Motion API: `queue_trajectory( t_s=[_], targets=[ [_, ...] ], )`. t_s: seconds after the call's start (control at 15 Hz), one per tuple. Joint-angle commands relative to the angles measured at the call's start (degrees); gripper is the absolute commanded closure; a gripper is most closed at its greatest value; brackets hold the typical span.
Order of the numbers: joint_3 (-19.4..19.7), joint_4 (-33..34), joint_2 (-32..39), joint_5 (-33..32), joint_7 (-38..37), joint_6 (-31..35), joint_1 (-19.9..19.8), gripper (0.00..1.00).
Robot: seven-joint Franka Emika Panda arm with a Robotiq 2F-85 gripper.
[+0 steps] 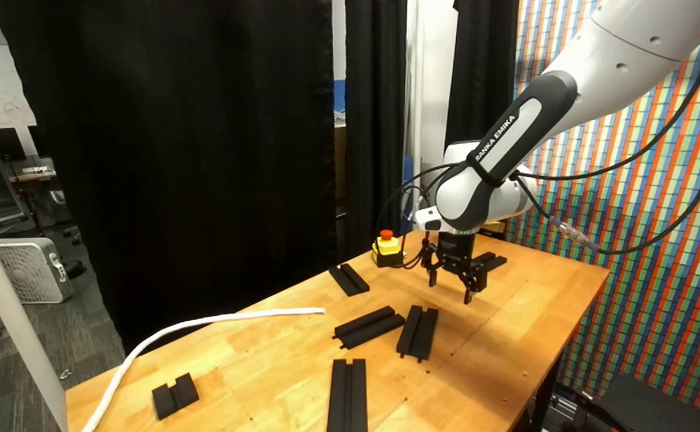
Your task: Connect the four black pieces together
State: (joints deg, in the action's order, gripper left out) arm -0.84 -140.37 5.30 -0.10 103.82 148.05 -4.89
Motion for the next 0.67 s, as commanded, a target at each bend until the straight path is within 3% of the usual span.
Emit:
queue_trajectory(
  t_s=[0.0, 0.27, 0.6],
  targets=[
    [-1.29, -8.16, -6.18, -2.07, -0.28, 5.04, 2.80, 0.00],
    [-2.30, -12.26, -7.47, -3.23, 0.42, 10.33, 5.50, 0.00],
    [-3.05, -13.09, -7.14, -2.05, 2.55, 11.22, 7.96, 0.00]
  ],
)
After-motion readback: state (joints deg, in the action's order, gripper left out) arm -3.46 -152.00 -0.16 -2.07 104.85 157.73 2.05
